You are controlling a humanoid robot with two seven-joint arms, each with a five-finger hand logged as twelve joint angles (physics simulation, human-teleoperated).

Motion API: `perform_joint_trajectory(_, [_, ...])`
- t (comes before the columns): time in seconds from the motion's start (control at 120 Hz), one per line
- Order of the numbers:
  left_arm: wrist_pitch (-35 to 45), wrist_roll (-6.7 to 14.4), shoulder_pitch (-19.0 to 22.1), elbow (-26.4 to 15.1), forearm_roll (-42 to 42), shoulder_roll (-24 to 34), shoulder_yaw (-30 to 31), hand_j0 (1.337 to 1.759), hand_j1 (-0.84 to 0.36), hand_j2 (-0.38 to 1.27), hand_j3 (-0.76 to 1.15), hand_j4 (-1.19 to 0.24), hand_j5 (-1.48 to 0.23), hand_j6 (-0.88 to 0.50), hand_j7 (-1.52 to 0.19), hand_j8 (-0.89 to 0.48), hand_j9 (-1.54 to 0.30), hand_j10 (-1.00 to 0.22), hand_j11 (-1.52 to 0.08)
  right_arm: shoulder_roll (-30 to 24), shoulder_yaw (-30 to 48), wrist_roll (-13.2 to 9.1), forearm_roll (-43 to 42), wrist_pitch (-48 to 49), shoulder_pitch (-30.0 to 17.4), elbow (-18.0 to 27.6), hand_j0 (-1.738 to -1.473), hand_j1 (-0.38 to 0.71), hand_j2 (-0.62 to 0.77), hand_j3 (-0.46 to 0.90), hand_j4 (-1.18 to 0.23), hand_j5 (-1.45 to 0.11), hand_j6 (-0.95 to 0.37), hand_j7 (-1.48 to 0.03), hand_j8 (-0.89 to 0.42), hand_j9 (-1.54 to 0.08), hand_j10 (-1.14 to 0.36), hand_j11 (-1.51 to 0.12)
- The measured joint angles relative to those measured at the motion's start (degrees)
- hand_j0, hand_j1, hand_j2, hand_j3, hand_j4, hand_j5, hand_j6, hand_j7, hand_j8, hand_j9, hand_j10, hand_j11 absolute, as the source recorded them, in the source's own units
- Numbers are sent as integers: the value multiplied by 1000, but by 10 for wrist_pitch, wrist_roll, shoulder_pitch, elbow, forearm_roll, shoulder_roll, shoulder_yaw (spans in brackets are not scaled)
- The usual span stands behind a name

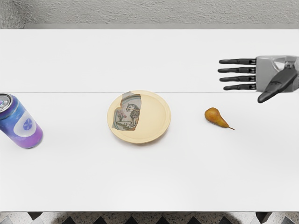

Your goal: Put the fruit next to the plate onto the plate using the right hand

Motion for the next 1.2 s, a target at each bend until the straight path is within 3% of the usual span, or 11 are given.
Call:
perform_joint_trajectory(0.283, [0,0,-2,1,0,0,0,1658,349,0,0,0,0,0,0,0,0,0,0,12,-1,0,-13,0,13,3,-1658,-314,-6,0,-26,-37,-24,-37,-26,-37,-27,-37])
perform_joint_trajectory(0.45, [0,0,-3,2,0,0,0,1658,349,0,0,0,0,0,0,0,0,0,0,17,-6,0,-113,0,44,11,-1658,-314,-6,0,-27,-37,-26,-38,-27,-37,-27,-37])
perform_joint_trajectory(0.633, [0,0,-3,3,0,0,-1,1658,349,0,0,0,0,0,0,0,0,0,0,23,-127,0,-201,-9,174,57,-1658,-313,-6,0,-29,-39,-29,-39,-29,-39,-30,-39])
perform_joint_trajectory(0.75, [0,0,-3,3,0,0,-1,1658,349,0,0,0,0,0,0,0,0,0,0,31,-181,0,-227,-82,232,96,-1658,-312,-7,0,-31,-40,-31,-40,-32,-40,-31,-40])
perform_joint_trajectory(0.95, [0,0,-3,3,0,0,-1,1658,349,0,0,0,0,0,0,0,0,0,0,122,-290,0,-287,-292,303,121,-1658,-311,-7,0,-34,-42,-34,-42,-34,-42,-33,-42])
perform_joint_trajectory(1.2, [0,0,-1,3,0,0,-3,1658,349,0,0,0,0,0,0,0,0,0,0,175,-401,0,-337,-481,378,176,-1658,-310,-6,0,-34,-43,-35,-42,-35,-43,-34,-42])
